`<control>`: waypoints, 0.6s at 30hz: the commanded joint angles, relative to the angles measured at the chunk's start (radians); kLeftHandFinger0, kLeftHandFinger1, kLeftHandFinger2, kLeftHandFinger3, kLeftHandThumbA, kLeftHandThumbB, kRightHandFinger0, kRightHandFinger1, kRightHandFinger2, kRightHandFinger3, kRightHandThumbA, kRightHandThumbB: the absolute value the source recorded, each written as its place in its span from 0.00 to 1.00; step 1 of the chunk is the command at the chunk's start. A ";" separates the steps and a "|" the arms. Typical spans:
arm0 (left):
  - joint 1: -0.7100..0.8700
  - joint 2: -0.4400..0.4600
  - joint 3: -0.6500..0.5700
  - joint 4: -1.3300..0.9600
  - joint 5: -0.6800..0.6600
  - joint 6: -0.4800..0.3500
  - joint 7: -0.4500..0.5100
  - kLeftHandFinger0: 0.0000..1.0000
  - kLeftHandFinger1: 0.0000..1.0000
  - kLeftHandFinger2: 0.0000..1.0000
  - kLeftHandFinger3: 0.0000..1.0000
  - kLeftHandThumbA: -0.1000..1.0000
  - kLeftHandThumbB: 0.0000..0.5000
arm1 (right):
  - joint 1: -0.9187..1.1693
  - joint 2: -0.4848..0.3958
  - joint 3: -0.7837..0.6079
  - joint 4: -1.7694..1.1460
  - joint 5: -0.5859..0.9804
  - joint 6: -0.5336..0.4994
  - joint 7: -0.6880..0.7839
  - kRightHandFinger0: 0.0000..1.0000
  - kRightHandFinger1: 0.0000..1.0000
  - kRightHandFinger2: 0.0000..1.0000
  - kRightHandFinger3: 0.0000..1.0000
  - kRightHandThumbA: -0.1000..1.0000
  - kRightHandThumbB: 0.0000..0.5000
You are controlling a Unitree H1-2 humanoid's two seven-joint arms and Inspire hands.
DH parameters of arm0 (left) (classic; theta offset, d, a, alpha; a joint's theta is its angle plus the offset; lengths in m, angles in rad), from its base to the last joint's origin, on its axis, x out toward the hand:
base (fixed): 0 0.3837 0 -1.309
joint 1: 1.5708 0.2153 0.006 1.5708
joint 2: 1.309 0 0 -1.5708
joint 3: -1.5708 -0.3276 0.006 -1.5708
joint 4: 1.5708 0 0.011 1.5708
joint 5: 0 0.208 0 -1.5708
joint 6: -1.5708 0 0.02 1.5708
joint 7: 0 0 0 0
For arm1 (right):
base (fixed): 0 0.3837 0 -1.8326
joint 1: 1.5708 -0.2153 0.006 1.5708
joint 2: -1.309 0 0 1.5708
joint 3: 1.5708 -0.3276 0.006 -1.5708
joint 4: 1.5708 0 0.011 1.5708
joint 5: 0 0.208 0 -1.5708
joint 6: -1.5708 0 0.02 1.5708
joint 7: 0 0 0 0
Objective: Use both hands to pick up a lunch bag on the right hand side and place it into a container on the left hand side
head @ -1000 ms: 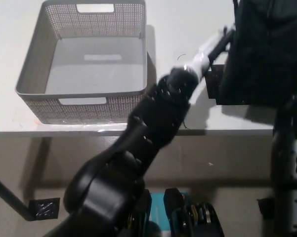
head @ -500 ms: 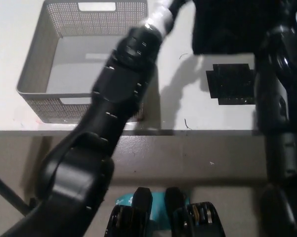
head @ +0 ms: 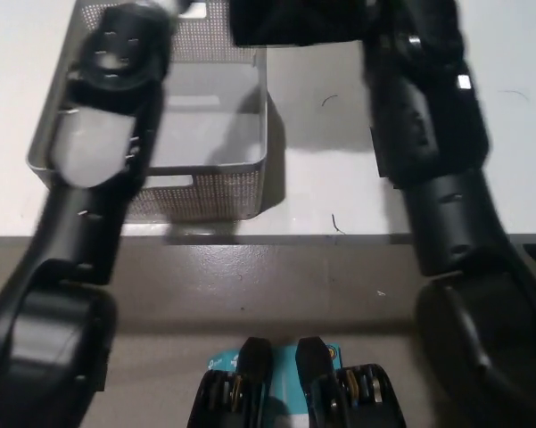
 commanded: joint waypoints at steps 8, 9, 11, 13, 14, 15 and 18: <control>0.158 0.089 0.079 -0.338 -0.098 0.112 -0.076 1.00 1.00 1.00 1.00 1.00 0.60 | -0.183 0.223 0.124 0.311 -0.071 -0.156 0.111 1.00 1.00 1.00 1.00 1.00 0.00; 0.175 0.099 0.081 -0.330 -0.093 0.091 -0.083 1.00 1.00 1.00 1.00 1.00 0.58 | -0.186 0.231 0.126 0.350 -0.074 -0.182 0.118 1.00 1.00 1.00 1.00 1.00 0.00; 0.209 0.103 0.090 -0.315 -0.097 0.071 -0.090 1.00 1.00 1.00 1.00 1.00 0.51 | -0.186 0.243 0.128 0.406 -0.076 -0.198 0.122 1.00 1.00 1.00 1.00 1.00 0.00; 0.242 0.096 0.101 -0.301 -0.110 0.069 -0.092 1.00 1.00 1.00 1.00 1.00 0.58 | -0.177 0.254 0.124 0.449 -0.068 -0.213 0.134 1.00 1.00 1.00 1.00 1.00 0.00; 0.262 0.092 0.107 -0.290 -0.116 0.067 -0.093 1.00 1.00 1.00 1.00 1.00 0.60 | -0.170 0.259 0.124 0.470 -0.068 -0.212 0.138 1.00 1.00 1.00 1.00 1.00 0.00; 0.269 0.091 0.109 -0.290 -0.118 0.067 -0.093 1.00 1.00 1.00 1.00 1.00 0.60 | -0.168 0.261 0.125 0.477 -0.069 -0.212 0.139 1.00 1.00 1.00 1.00 1.00 0.00; 0.321 0.072 0.103 -0.277 -0.112 0.019 -0.089 1.00 1.00 1.00 1.00 1.00 0.58 | -0.128 0.270 0.140 0.493 -0.091 -0.220 0.132 1.00 1.00 1.00 1.00 1.00 0.00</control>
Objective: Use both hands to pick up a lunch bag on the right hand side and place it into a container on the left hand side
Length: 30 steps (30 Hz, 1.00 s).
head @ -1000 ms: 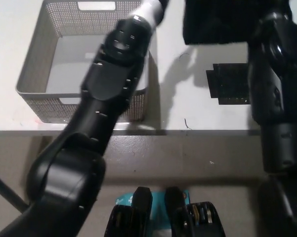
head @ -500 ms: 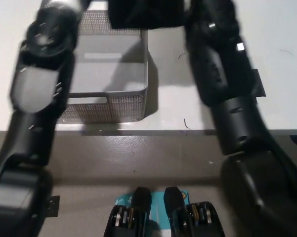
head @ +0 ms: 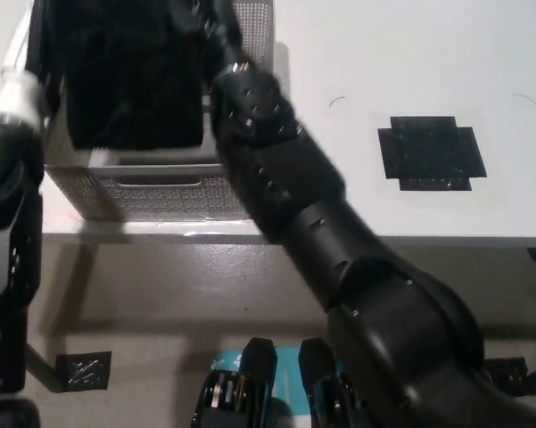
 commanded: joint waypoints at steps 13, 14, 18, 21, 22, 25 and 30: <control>-0.017 -0.104 -0.100 -0.001 -0.044 -0.074 -0.093 1.00 1.00 1.00 1.00 1.00 0.65 | 0.093 0.021 0.073 -0.123 -0.064 -0.062 0.139 1.00 1.00 1.00 1.00 1.00 0.08; -0.017 -0.102 -0.108 0.002 -0.038 -0.074 -0.094 1.00 1.00 1.00 1.00 1.00 0.65 | 0.105 0.017 0.075 -0.140 -0.064 -0.051 0.140 1.00 1.00 1.00 1.00 1.00 0.09; -0.027 -0.015 -0.191 0.004 0.003 -0.042 -0.180 1.00 1.00 1.00 1.00 1.00 0.58 | 0.171 -0.049 0.142 -0.255 -0.122 0.036 0.168 1.00 1.00 1.00 1.00 1.00 0.05; -0.018 0.168 -0.280 -0.046 0.076 0.034 -0.285 1.00 1.00 1.00 1.00 1.00 0.45 | 0.234 -0.218 0.287 -0.379 -0.263 0.172 0.245 1.00 1.00 1.00 1.00 0.75 0.07; -0.002 0.248 -0.285 -0.055 0.068 0.037 -0.324 1.00 1.00 1.00 1.00 1.00 0.37 | 0.279 -0.325 0.358 -0.467 -0.323 0.200 0.299 1.00 1.00 1.00 1.00 0.48 0.11; 0.058 0.376 -0.249 -0.083 0.057 0.041 -0.327 1.00 1.00 1.00 1.00 1.00 0.23 | 0.400 -0.505 0.395 -0.689 -0.329 0.292 0.374 0.99 1.00 1.00 1.00 0.48 0.09; 0.219 0.525 -0.135 -0.208 -0.015 0.012 -0.337 1.00 1.00 1.00 1.00 1.00 0.14 | 0.651 -0.730 0.342 -0.959 -0.226 0.310 0.449 0.96 1.00 1.00 1.00 0.49 0.02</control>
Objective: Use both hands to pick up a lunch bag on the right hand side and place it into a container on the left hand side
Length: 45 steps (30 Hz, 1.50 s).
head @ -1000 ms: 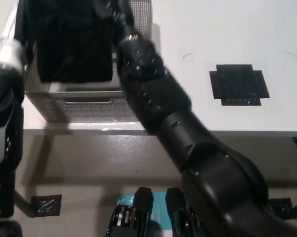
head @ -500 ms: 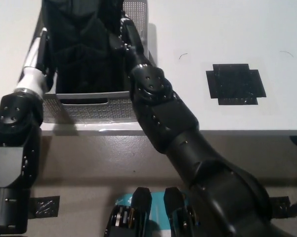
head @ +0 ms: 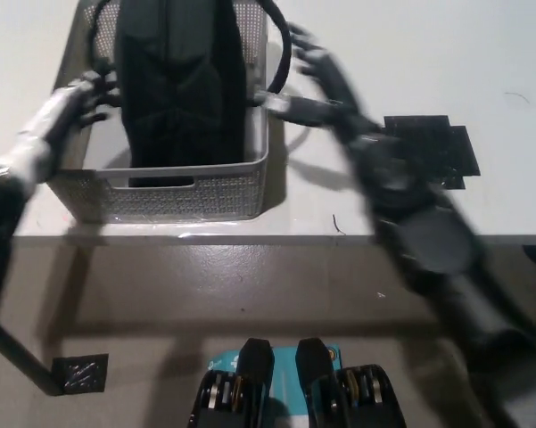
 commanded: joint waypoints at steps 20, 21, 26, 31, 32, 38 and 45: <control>0.451 0.333 0.340 -0.757 -0.222 0.009 -0.162 1.00 1.00 1.00 1.00 0.98 0.06 | 0.737 -0.405 -0.240 -0.925 0.206 0.063 0.217 1.00 1.00 1.00 1.00 0.86 0.04; 0.514 0.268 0.368 -0.864 -0.236 0.008 -0.114 1.00 1.00 1.00 1.00 1.00 0.12 | 0.807 -0.363 -0.260 -1.001 0.212 -0.010 0.190 1.00 1.00 1.00 1.00 0.95 0.00; 0.670 0.067 0.354 -1.033 -0.264 -0.089 -0.050 1.00 1.00 1.00 1.00 1.00 0.17 | 0.937 -0.255 -0.255 -1.134 0.235 -0.071 0.173 1.00 1.00 1.00 1.00 1.00 0.19; 0.864 -0.173 0.204 -1.015 -0.158 -0.263 -0.082 1.00 1.00 1.00 1.00 1.00 0.23 | 1.082 -0.136 -0.193 -1.131 0.230 -0.210 0.211 1.00 1.00 1.00 1.00 1.00 0.23; 0.889 -0.208 0.178 -0.982 -0.134 -0.301 -0.093 1.00 1.00 1.00 1.00 1.00 0.29 | 1.101 -0.117 -0.183 -1.120 0.229 -0.219 0.221 1.00 1.00 1.00 1.00 1.00 0.24; 1.003 -0.403 0.050 -0.716 -0.024 -0.497 -0.091 1.00 1.00 1.00 1.00 1.00 0.31 | 1.231 0.021 -0.109 -0.958 0.262 -0.306 0.272 1.00 1.00 1.00 1.00 1.00 0.30; 0.995 -0.467 0.008 -0.453 0.093 -0.660 -0.054 1.00 1.00 1.00 1.00 1.00 0.16 | 1.226 0.097 -0.070 -0.693 0.264 -0.429 0.349 1.00 1.00 1.00 1.00 1.00 0.33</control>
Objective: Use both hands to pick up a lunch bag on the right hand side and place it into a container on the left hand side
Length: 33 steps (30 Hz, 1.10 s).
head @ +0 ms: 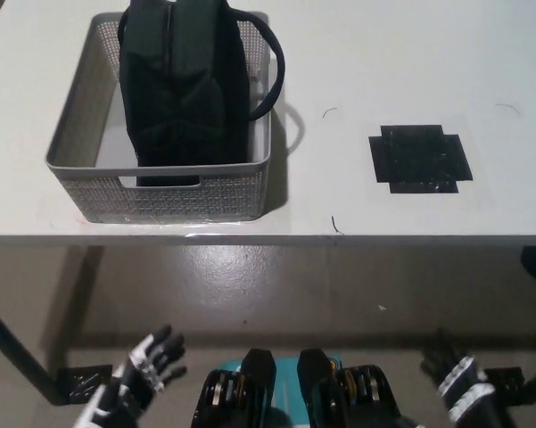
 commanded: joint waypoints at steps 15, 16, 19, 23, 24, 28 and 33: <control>-0.042 -0.059 -0.014 0.450 0.164 -0.405 0.114 1.00 1.00 1.00 1.00 1.00 0.19 | -0.147 0.103 -0.021 0.469 0.099 -0.330 0.166 1.00 1.00 1.00 1.00 1.00 0.36; -0.047 -0.056 -0.011 0.459 0.160 -0.408 0.115 1.00 1.00 1.00 1.00 1.00 0.19 | -0.152 0.103 -0.025 0.479 0.101 -0.330 0.169 1.00 1.00 1.00 1.00 1.00 0.34; -0.057 -0.052 -0.007 0.463 0.154 -0.408 0.116 1.00 1.00 1.00 1.00 1.00 0.16 | -0.166 0.106 -0.036 0.498 0.103 -0.339 0.170 1.00 1.00 1.00 1.00 1.00 0.32; -0.068 -0.052 0.000 0.453 0.148 -0.386 0.125 1.00 1.00 1.00 1.00 1.00 0.24 | -0.184 0.107 -0.047 0.511 0.099 -0.342 0.170 1.00 1.00 1.00 1.00 1.00 0.35; -0.068 -0.052 0.001 0.452 0.147 -0.385 0.125 1.00 1.00 1.00 1.00 1.00 0.24 | -0.184 0.107 -0.048 0.509 0.095 -0.343 0.168 1.00 1.00 1.00 1.00 1.00 0.34; -0.075 -0.050 0.005 0.451 0.144 -0.387 0.130 1.00 1.00 1.00 1.00 1.00 0.23 | -0.197 0.108 -0.052 0.512 0.093 -0.348 0.166 1.00 1.00 1.00 1.00 1.00 0.33; -0.079 -0.051 0.010 0.443 0.147 -0.379 0.136 1.00 1.00 1.00 1.00 1.00 0.27 | -0.199 0.110 -0.059 0.503 0.090 -0.347 0.161 1.00 1.00 1.00 1.00 1.00 0.35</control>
